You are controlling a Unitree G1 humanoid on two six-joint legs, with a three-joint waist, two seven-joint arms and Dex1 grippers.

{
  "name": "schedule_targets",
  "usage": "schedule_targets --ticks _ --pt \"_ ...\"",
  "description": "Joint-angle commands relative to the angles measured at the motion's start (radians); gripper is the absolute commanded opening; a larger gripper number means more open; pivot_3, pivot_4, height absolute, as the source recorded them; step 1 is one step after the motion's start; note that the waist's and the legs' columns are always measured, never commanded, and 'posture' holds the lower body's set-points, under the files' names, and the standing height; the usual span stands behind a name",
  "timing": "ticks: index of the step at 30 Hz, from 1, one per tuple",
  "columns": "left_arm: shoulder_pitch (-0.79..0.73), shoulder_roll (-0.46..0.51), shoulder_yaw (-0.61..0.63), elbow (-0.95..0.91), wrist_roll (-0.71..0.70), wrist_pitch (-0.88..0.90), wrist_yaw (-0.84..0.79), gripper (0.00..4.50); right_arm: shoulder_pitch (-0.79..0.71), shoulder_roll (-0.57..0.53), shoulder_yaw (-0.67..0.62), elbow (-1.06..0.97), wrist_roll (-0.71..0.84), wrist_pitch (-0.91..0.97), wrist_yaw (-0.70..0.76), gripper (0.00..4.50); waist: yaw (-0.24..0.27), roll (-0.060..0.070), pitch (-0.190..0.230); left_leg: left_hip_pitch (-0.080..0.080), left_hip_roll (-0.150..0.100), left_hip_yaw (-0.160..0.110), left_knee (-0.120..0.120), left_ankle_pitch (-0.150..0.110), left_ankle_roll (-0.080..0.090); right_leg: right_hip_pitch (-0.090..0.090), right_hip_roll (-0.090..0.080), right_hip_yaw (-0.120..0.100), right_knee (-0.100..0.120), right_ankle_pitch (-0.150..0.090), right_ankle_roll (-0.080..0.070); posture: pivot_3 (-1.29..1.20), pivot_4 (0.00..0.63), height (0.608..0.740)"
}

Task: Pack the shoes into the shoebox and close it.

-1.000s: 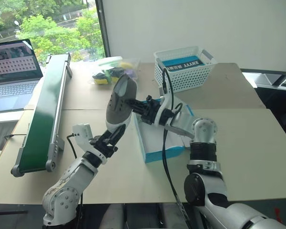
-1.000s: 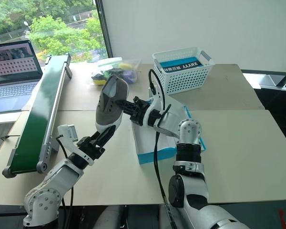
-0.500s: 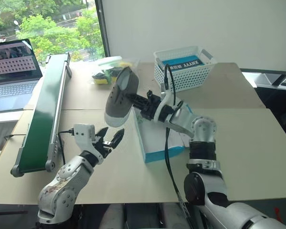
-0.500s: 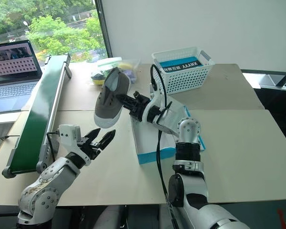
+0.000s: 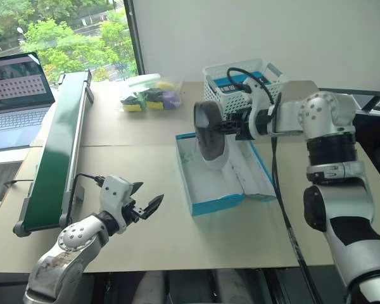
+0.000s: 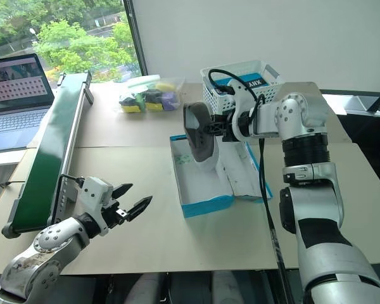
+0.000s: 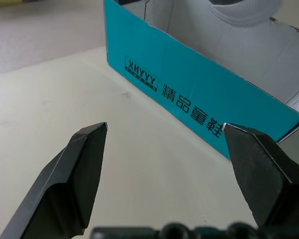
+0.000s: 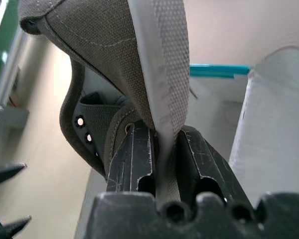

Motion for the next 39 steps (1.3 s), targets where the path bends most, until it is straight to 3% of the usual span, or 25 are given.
schedule_targets --ticks 1,7,19,21,24,28,32,39 --pt "-0.011 -0.023 -0.033 -0.013 0.039 -0.037 -0.006 3.99 0.011 0.015 0.072 0.033 -0.09 -0.032 0.049 0.26 0.004 0.0 0.0 0.0 0.0 0.0 0.0 0.0 0.0 0.0 0.0 0.0 0.0 0.0 0.0 0.0 0.15 0.739" --pt "0.005 -0.038 -0.041 -0.029 0.07 -0.043 -0.007 3.99 0.021 0.059 0.133 0.15 -0.21 -0.118 0.114 0.26 0.008 0.0 0.0 -0.001 -0.001 -0.001 0.001 0.0 0.0 -0.001 -0.001 -0.001 0.0 0.0 0.0 0.0 0.15 0.739" --pt "0.036 -0.066 -0.033 -0.068 0.089 -0.031 0.005 3.99 -0.045 0.126 0.122 0.372 -0.388 -0.275 0.208 0.26 0.004 0.0 0.0 0.0 -0.001 -0.001 0.001 0.0 0.0 0.0 -0.001 -0.001 0.002 0.0 0.0 0.0 0.15 0.739" --pt "0.037 -0.069 -0.031 -0.07 0.09 -0.03 0.005 4.06 -0.057 0.139 0.1 0.395 -0.401 -0.291 0.203 1.23 0.004 0.0 0.0 0.0 -0.001 -0.001 0.002 0.0 0.0 0.0 -0.001 -0.001 0.002 0.0 0.0 0.0 0.15 0.739" --pt "0.038 -0.072 -0.028 -0.07 0.092 -0.03 0.006 4.06 -0.078 0.155 0.055 0.408 -0.404 -0.297 0.198 2.04 0.005 0.0 0.0 0.0 -0.001 -0.001 0.002 0.0 0.0 0.0 -0.001 -0.001 0.002 0.0 0.0 0.0 0.15 0.739" --pt "0.033 -0.078 -0.014 -0.07 0.098 -0.035 0.013 4.06 -0.106 0.166 0.022 0.39 -0.419 -0.326 0.19 3.48 0.006 0.0 0.0 0.0 -0.001 -0.001 0.002 0.0 0.0 -0.001 -0.001 -0.001 0.002 0.0 0.0 0.0 0.15 0.739" --pt "0.022 -0.086 0.018 -0.061 0.108 -0.041 0.033 4.06 -0.124 0.172 -0.001 0.345 -0.431 -0.351 0.187 3.48 0.005 0.0 0.0 0.0 -0.001 -0.001 0.002 0.0 0.0 0.0 -0.001 -0.001 0.002 0.0 0.0 0.0 0.15 0.739" --pt "-0.042 -0.16 0.243 0.01 0.209 -0.104 0.237 4.06 -0.1 0.164 -0.038 0.117 -0.435 -0.496 0.206 3.48 0.003 0.0 0.0 0.0 -0.001 -0.001 0.002 0.0 0.0 -0.001 -0.001 -0.001 0.002 0.0 0.0 0.0 0.15 0.739"
